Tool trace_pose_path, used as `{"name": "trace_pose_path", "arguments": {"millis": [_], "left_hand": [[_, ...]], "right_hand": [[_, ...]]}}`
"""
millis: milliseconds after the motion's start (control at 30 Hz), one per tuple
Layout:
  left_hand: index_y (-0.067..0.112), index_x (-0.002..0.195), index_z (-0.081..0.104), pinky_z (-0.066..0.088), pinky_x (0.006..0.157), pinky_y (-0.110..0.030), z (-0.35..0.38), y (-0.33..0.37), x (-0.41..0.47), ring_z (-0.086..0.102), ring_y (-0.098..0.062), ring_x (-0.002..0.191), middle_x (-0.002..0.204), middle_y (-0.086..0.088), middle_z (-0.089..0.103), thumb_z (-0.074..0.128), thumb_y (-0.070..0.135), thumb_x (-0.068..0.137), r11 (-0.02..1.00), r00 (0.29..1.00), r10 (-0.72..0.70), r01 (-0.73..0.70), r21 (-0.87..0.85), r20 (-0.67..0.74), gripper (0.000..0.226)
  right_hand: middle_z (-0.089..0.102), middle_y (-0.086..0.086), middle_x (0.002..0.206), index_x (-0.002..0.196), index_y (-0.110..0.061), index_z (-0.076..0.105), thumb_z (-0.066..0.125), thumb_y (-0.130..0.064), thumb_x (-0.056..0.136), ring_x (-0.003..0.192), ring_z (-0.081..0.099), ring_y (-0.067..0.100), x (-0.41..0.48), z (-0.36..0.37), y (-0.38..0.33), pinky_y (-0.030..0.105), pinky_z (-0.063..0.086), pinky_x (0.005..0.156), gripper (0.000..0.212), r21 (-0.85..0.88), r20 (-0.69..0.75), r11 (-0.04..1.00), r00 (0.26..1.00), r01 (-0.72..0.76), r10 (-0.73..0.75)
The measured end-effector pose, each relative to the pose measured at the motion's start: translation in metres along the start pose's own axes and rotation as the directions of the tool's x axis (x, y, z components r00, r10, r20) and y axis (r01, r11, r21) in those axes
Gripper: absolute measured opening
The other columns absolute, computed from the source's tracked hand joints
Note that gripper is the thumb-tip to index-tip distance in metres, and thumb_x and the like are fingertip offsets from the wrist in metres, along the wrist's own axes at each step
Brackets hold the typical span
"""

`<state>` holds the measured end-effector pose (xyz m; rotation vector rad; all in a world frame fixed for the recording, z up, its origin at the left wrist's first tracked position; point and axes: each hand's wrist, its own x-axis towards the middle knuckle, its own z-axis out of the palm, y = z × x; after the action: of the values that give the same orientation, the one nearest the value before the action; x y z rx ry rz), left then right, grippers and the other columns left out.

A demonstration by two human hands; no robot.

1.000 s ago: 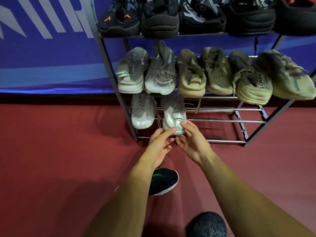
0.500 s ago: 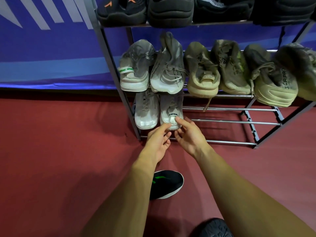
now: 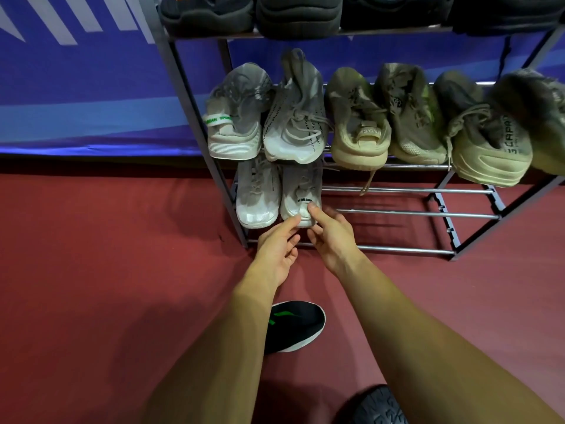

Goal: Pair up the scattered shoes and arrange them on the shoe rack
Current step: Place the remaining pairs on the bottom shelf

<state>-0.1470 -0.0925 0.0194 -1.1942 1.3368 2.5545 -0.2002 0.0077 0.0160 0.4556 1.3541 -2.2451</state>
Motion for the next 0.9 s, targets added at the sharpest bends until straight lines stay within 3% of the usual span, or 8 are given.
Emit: {"name": "trace_pose_path", "arguments": {"millis": [100,200,267,333,533,733,900], "left_hand": [[0.022,0.108,0.073,0.046,0.077,-0.026,-0.007,-0.007,-0.002,0.064,-0.014,0.108,0.114,0.000,0.071,0.082,0.032,0.078,1.000,0.999,-0.028,0.028,0.015,0.020,0.033],[0.025,0.107,0.072,0.046,0.080,-0.027,-0.014,-0.018,-0.004,0.065,-0.013,0.106,0.111,0.003,0.074,0.080,0.035,0.079,0.996,0.998,-0.046,0.044,0.080,0.032,0.031],[0.026,0.104,0.072,0.045,0.081,-0.027,-0.017,-0.027,-0.006,0.066,-0.012,0.104,0.106,0.006,0.075,0.078,0.036,0.081,0.986,0.998,-0.057,0.052,0.160,0.028,0.026],[0.026,0.103,0.071,0.044,0.077,-0.026,-0.021,-0.037,-0.007,0.066,-0.011,0.101,0.101,0.008,0.075,0.075,0.035,0.084,0.968,0.998,-0.066,0.065,0.243,-0.003,0.021],[0.022,0.097,0.069,0.045,0.070,-0.025,-0.043,-0.072,-0.008,0.063,-0.012,0.089,0.095,0.002,0.070,0.075,0.023,0.082,0.844,0.990,-0.022,0.094,0.528,-0.140,0.017],[0.021,0.096,0.067,0.046,0.067,-0.025,-0.069,-0.096,-0.006,0.064,-0.013,0.094,0.101,-0.001,0.070,0.074,0.023,0.083,0.790,0.985,-0.058,0.145,0.596,-0.163,0.016],[0.015,0.104,0.067,0.045,0.070,-0.024,-0.076,-0.112,0.004,0.065,-0.015,0.084,0.093,-0.001,0.071,0.075,0.019,0.079,0.568,0.991,0.068,0.054,0.821,-0.111,0.026]], "right_hand": [[0.074,0.003,0.104,0.127,-0.011,0.052,0.082,-0.027,0.082,0.084,0.070,0.010,-0.002,-0.001,0.004,0.026,0.055,0.078,0.057,-0.019,-0.028,1.000,1.000,-0.002,0.001],[0.069,-0.007,0.076,0.116,-0.008,0.055,0.080,-0.031,0.084,0.065,0.065,0.005,-0.005,-0.007,0.011,0.029,0.053,0.079,0.046,-0.014,0.027,0.999,0.999,-0.032,0.033],[0.064,-0.006,0.078,0.113,-0.010,0.059,0.079,-0.036,0.085,0.067,0.063,0.006,-0.010,-0.014,0.015,0.029,0.052,0.076,0.043,-0.040,0.051,0.997,0.996,-0.067,0.069],[0.058,-0.004,0.077,0.099,-0.014,0.060,0.078,-0.038,0.085,0.063,0.057,0.008,-0.016,-0.023,0.021,0.027,0.047,0.067,0.033,-0.091,0.047,0.991,0.994,-0.094,0.099],[0.053,0.002,0.070,0.082,-0.017,0.052,0.070,-0.032,0.092,0.060,0.050,0.015,-0.042,-0.063,0.051,0.023,0.041,0.053,0.025,-0.313,-0.085,0.931,0.982,-0.188,0.169],[0.063,0.004,0.084,0.101,-0.009,0.060,0.073,-0.029,0.090,0.070,0.056,0.016,-0.055,-0.097,0.090,0.024,0.046,0.062,0.026,-0.461,-0.196,0.854,0.967,-0.239,0.165],[0.058,0.011,0.088,0.088,-0.012,0.052,0.078,-0.031,0.084,0.081,0.053,0.024,-0.045,-0.115,0.119,0.042,0.047,0.078,0.032,-0.625,-0.251,0.733,0.958,-0.269,0.137]]}}
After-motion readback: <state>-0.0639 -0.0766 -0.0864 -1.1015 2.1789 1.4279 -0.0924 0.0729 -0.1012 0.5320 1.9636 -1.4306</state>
